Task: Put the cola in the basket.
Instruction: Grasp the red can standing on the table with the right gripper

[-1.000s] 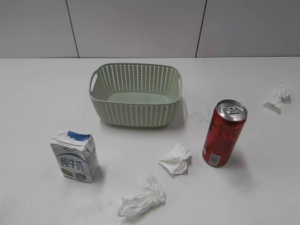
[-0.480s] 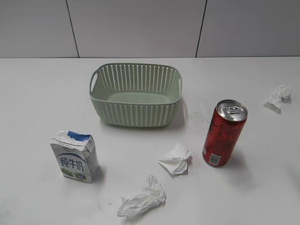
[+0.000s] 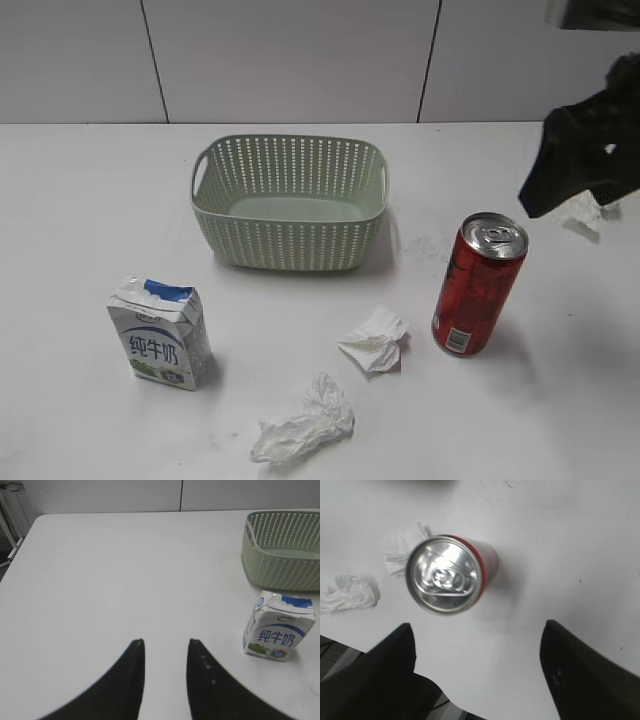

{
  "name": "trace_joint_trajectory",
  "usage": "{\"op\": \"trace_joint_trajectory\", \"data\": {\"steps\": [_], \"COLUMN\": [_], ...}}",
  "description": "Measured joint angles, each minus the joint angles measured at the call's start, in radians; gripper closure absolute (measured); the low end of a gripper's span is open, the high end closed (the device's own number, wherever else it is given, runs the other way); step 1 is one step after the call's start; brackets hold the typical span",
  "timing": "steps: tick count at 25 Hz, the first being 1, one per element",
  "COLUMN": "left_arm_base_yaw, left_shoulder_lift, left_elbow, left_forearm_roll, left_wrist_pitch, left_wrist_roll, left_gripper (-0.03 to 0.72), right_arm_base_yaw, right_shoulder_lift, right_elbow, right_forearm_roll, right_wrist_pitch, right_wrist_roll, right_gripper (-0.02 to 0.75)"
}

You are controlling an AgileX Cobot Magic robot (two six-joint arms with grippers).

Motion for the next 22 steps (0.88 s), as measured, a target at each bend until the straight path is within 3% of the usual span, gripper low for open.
{"op": "trace_joint_trajectory", "data": {"steps": [6,22], "left_arm_base_yaw": [0.000,0.000], "left_shoulder_lift": [0.000,0.000], "left_elbow": [0.000,0.000], "left_forearm_roll": [0.000,0.000], "left_wrist_pitch": [0.000,0.000], "left_wrist_roll": [0.000,0.000], "left_gripper": [0.456,0.456], "right_arm_base_yaw": [0.133,0.140], "right_shoulder_lift": [0.072,0.310], "right_elbow": [-0.039,-0.040], "right_forearm_roll": [-0.094,-0.084], "right_wrist_pitch": [-0.083,-0.094], "right_wrist_roll": [0.128,0.173], "right_gripper": [0.153,0.153]}}
